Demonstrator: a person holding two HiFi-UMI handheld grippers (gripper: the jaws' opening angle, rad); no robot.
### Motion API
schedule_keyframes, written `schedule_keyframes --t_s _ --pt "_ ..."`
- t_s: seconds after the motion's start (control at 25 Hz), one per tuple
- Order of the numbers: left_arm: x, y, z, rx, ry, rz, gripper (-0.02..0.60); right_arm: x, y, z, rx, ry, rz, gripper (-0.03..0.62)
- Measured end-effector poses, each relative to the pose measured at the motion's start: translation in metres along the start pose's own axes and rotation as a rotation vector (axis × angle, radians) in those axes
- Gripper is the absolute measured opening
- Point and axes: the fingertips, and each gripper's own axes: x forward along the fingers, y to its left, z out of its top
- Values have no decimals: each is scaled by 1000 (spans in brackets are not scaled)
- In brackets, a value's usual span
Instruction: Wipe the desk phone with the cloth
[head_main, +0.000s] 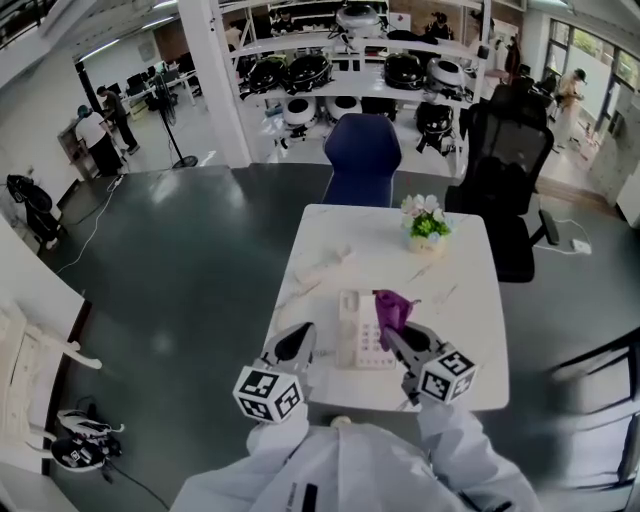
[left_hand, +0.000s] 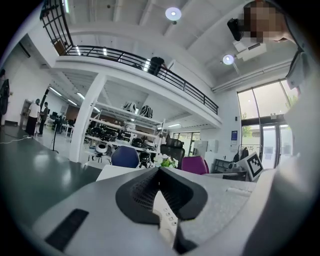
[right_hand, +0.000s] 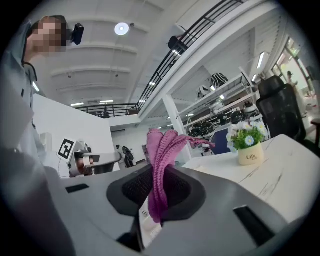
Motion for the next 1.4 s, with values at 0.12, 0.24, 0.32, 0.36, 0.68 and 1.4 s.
schedule_keyframes --t_s 0.12,0.24,0.32,0.36,0.68,1.4 --pt "0 5 8 17 -16 11 -3 -8 -11 18 -35 -44 -55 38" --pt "0 9 15 22 -32 20 -2 -15 -19 33 -47 -78 -90 38" --pt "1 12 20 28 -45 27 -3 -18 -23 38 -55 -92 -111 38" --pt "1 13 22 31 -50 30 -3 -19 -25 41 -59 -96 -119 38" --pt "3 19 24 35 -50 47 -3 -23 -32 47 -86 -103 -147 38" --pt "2 30 21 31 -41 70 -2 -19 -40 40 -89 -84 -175 38"
